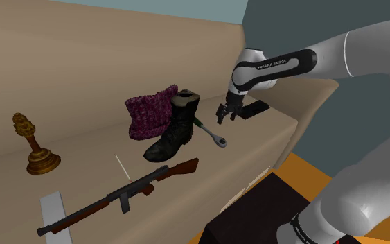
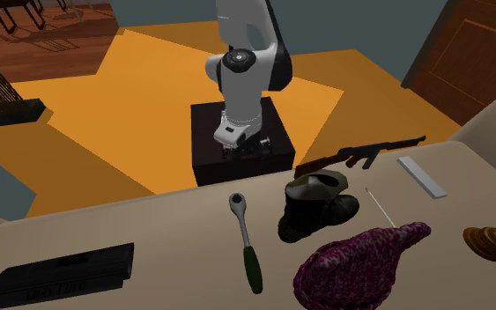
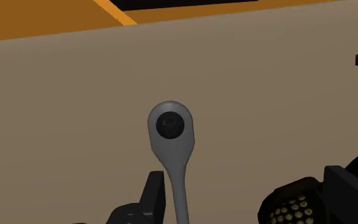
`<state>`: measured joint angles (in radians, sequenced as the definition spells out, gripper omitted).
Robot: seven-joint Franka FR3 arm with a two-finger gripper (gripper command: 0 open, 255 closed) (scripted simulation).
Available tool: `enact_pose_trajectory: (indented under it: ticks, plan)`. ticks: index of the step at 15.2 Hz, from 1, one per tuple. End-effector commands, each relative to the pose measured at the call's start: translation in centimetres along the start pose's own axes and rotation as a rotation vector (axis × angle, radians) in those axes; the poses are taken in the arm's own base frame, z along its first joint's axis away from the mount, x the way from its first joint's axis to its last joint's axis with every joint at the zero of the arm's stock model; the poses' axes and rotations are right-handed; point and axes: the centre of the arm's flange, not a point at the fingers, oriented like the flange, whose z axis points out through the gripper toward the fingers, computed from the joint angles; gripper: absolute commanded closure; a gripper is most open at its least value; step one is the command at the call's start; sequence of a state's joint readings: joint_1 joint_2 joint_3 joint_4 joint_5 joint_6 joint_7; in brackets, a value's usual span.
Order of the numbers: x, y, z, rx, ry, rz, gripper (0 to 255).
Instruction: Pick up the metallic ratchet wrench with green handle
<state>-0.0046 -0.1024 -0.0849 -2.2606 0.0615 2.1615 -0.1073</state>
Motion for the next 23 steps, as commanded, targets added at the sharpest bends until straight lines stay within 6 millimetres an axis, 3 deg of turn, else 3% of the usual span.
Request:
enact_pose_trajectory:
  ticks: [1,14,23]
  plan:
    - [1.9,0.5,1.8,-0.008,0.0,-0.009,0]
    - [14.5,3.5,12.3,-0.055,-0.004,-0.059,0]
    - [14.5,3.7,16.3,-0.055,-0.004,-0.059,0]
